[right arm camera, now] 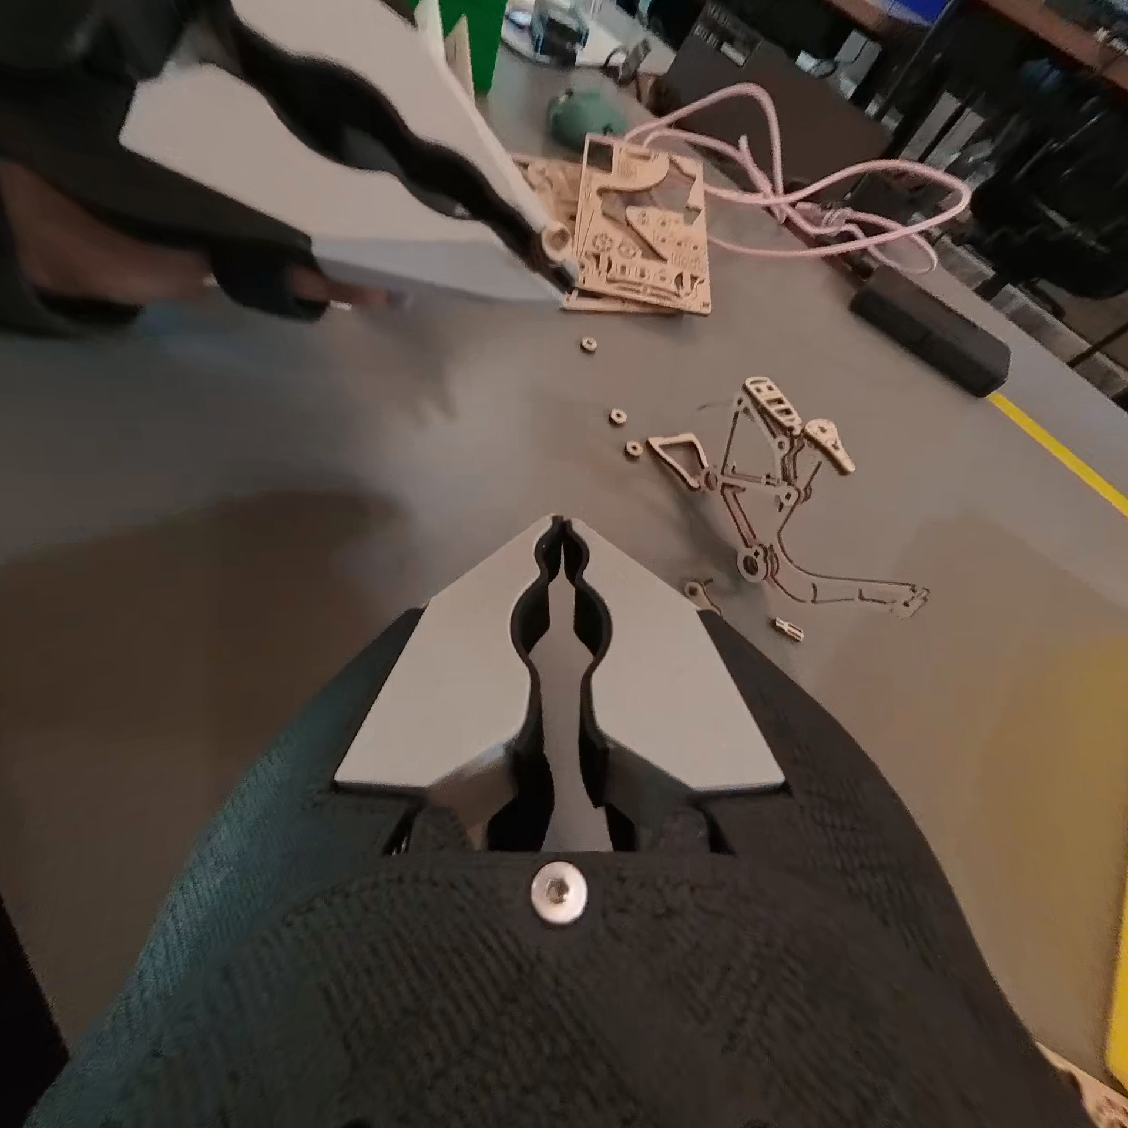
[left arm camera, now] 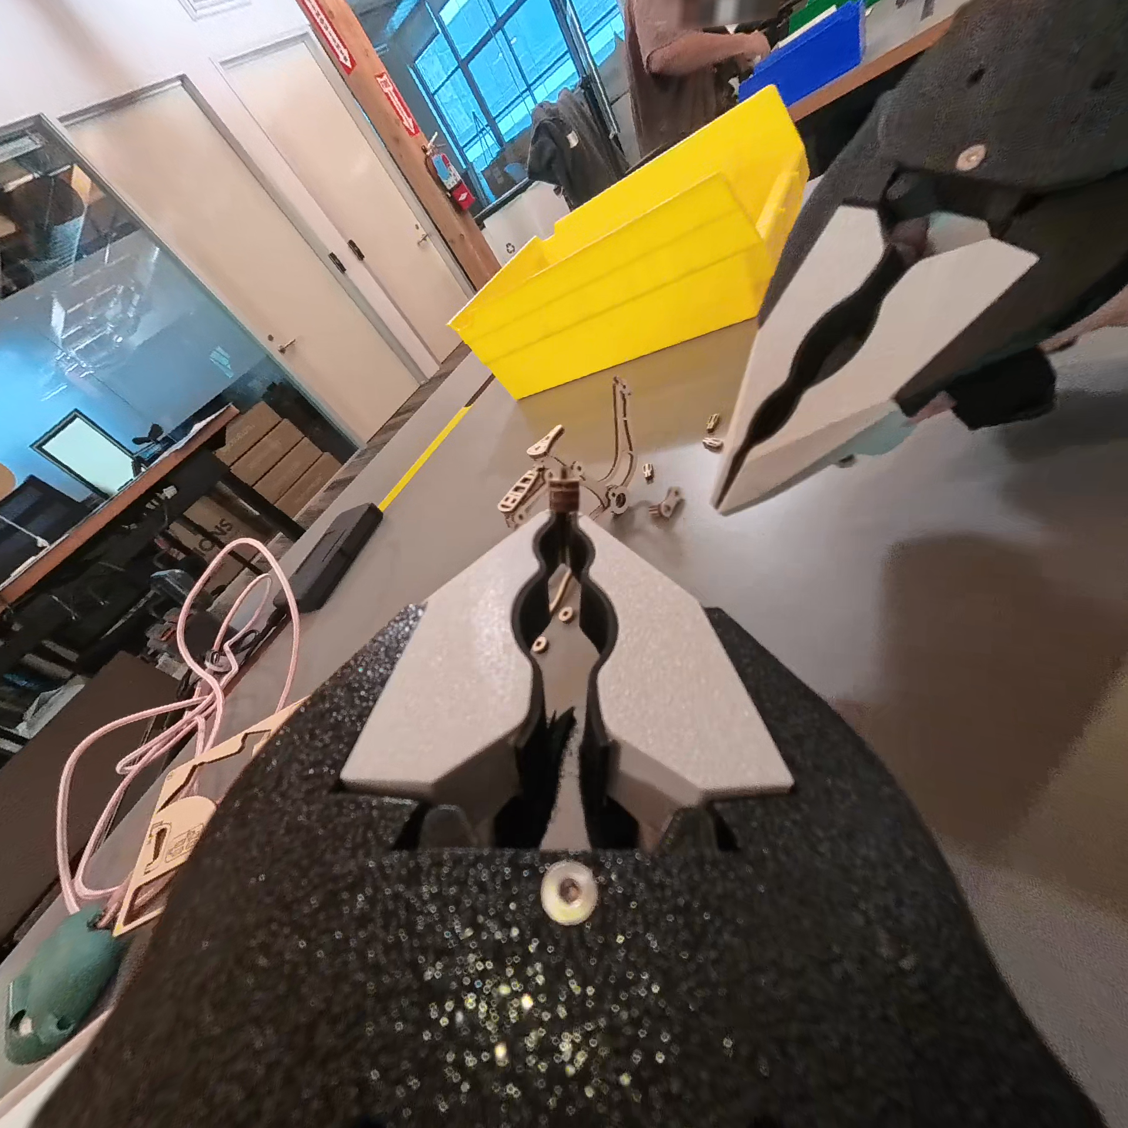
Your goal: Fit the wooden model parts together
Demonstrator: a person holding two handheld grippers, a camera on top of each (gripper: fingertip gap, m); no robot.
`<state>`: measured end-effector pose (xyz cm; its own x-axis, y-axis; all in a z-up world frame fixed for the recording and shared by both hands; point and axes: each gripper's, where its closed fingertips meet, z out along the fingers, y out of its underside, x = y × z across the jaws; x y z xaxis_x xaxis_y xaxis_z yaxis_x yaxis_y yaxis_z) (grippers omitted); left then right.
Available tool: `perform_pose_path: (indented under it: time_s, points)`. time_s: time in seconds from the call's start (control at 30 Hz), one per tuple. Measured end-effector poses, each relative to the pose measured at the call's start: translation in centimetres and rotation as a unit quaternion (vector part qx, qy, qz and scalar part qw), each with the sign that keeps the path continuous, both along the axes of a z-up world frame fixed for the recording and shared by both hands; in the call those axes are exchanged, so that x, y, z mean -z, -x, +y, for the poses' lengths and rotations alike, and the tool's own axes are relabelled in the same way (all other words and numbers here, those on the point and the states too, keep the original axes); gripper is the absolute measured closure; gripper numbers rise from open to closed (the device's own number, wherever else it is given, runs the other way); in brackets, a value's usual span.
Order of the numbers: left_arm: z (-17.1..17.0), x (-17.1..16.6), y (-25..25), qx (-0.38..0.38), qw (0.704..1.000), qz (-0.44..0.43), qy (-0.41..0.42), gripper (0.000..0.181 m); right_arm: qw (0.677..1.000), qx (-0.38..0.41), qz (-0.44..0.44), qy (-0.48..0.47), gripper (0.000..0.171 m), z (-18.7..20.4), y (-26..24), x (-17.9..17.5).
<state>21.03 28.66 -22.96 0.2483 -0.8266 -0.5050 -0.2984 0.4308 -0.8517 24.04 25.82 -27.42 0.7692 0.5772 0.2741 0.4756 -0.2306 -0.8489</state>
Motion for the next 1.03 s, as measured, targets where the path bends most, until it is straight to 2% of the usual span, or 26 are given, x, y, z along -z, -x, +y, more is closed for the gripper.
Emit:
perform_pose_path:
  time_s: [0.1,0.17,0.33,0.5,0.6,0.67,0.77,0.9,0.97,1.03]
  points:
    - [-0.4,0.1,-0.1,0.006,1.000,0.008,-0.005,0.181,1.000,0.000,0.016,0.008,0.171,-0.1,-1.6,-0.5]
    - [-0.8,0.2,-0.3,0.015,1.000,0.013,-0.008,0.181,0.999,-0.005,0.030,0.025,0.160,0.5,-3.1,-0.5]
    - [-1.3,1.3,-0.8,0.029,0.999,0.036,0.000,0.181,0.990,-0.020,0.050,0.127,0.151,2.6,-5.7,1.9]
    - [-1.4,1.5,-0.9,0.031,0.999,0.042,0.003,0.181,0.987,-0.038,-0.008,0.156,0.156,3.7,-6.2,3.7]
    - [-1.3,1.6,-0.9,0.031,0.998,0.045,0.005,0.181,0.984,-0.048,-0.034,0.171,0.170,3.7,-6.1,4.2]
    - [-1.3,1.8,-0.9,0.032,0.998,0.048,0.011,0.181,0.983,-0.064,-0.038,0.171,0.170,3.3,-5.4,3.8]
    - [-1.1,1.8,-0.8,0.026,0.998,0.046,0.022,0.181,0.982,-0.115,-0.113,0.103,0.170,2.1,-3.8,2.7]
    - [-0.8,1.9,-0.8,0.023,0.998,0.041,0.040,0.181,0.942,-0.158,-0.290,0.052,0.170,0.2,-3.2,4.0]
    - [-0.8,2.1,-0.8,0.025,0.998,0.042,0.049,0.181,0.933,-0.174,-0.312,0.051,0.170,-0.5,-2.7,4.4]
    - [-0.8,2.2,-0.8,0.026,0.997,0.043,0.051,0.181,0.933,-0.202,-0.288,0.075,0.167,-1.8,-1.8,4.3]
